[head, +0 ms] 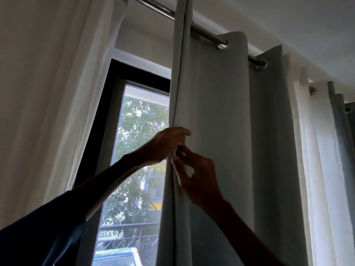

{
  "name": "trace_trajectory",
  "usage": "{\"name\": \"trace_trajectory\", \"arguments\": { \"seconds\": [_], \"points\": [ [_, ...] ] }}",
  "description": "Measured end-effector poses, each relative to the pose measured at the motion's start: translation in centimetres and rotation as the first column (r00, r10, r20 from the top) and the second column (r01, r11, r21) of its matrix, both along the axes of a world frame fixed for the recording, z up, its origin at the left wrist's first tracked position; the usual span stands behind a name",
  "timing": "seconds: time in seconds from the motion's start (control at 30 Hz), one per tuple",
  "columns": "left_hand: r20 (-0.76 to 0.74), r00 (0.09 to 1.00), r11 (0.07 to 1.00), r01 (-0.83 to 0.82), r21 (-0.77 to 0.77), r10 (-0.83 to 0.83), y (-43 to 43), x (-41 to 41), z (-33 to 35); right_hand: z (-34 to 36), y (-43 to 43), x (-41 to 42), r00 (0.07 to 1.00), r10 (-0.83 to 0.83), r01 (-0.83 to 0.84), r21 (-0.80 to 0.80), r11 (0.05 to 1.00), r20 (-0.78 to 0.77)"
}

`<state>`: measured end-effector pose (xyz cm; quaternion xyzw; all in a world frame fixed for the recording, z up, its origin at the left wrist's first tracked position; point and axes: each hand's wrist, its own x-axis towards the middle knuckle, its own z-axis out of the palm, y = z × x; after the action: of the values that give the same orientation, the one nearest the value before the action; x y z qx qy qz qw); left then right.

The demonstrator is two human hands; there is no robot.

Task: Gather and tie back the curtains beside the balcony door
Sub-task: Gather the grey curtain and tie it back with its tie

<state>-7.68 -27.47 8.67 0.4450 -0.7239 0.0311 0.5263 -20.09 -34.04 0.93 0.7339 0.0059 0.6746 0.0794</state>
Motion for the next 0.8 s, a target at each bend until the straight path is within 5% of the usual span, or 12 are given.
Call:
{"name": "trace_trajectory", "arguments": {
  "seconds": [0.17,0.4,0.63,0.8],
  "points": [
    [0.118,0.895,0.850,-0.358,-0.386,0.430,-2.2,0.6,-0.9,0.5,-1.8,-1.3,0.999,-0.032,0.033,0.039,0.999,-0.013],
    [0.090,0.862,0.825,-0.441,-0.353,0.499,-2.4,-0.1,-2.1,6.5,-8.1,-7.0,0.872,-0.326,0.259,0.220,0.940,0.365],
    [0.110,0.841,0.784,-0.435,-0.443,0.529,-1.9,-1.3,1.3,12.1,-10.6,-9.4,0.916,-0.376,0.217,0.613,0.759,0.141],
    [0.117,0.831,0.752,-0.419,-0.509,0.543,-1.9,-1.9,3.3,13.8,-10.9,-8.6,0.898,-0.439,0.356,0.572,0.739,0.008]
  ]
}}
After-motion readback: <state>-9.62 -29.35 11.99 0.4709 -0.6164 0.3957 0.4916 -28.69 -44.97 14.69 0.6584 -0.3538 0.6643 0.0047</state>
